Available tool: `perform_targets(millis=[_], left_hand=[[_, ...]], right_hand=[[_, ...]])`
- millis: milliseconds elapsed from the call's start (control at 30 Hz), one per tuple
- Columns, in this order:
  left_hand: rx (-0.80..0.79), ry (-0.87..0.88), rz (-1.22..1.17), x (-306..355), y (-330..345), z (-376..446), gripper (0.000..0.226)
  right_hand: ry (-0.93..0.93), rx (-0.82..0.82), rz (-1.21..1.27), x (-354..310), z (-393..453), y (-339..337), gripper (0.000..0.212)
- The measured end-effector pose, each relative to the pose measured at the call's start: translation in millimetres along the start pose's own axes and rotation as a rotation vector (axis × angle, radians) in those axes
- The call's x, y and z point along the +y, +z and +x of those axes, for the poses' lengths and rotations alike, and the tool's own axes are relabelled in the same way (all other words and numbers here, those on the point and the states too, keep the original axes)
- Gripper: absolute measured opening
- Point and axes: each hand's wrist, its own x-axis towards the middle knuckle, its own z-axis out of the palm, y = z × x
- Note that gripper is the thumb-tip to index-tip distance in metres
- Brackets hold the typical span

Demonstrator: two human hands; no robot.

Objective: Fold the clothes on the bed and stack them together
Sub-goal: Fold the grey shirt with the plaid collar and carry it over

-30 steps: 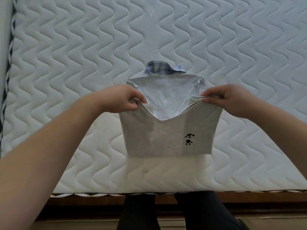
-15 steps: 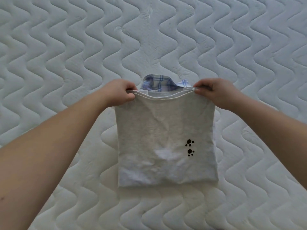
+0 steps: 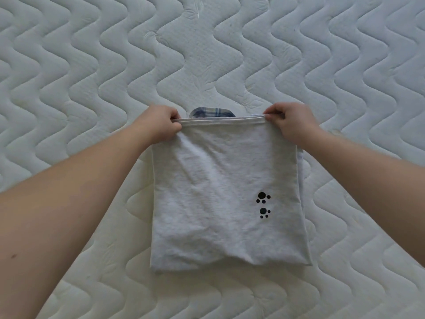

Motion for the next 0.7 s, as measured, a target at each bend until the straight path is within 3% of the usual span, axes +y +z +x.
perform_targets(millis=[133, 267, 400, 567, 700], left_hand=[[0.064, -0.012, -0.027, 0, 9, 3, 0.011], [0.022, 0.014, -0.064, 2, 13, 1, 0.020], [-0.064, 0.056, -0.200, -3, 6, 0, 0.020], [-0.124, 0.062, -0.073, 6, 4, 8, 0.037], [-0.113, 0.034, 0.077, 18, 12, 13, 0.030]], right_hand=[[0.011, 0.017, 0.005, 2, 2, 10, 0.012], [0.007, -0.040, -0.022, 2, 5, 11, 0.011], [-0.016, -0.138, -0.088, -3, 9, 8, 0.036], [0.049, -0.244, -0.219, -17, 23, 4, 0.055], [0.024, -0.338, -0.378, -28, 25, 3, 0.037]])
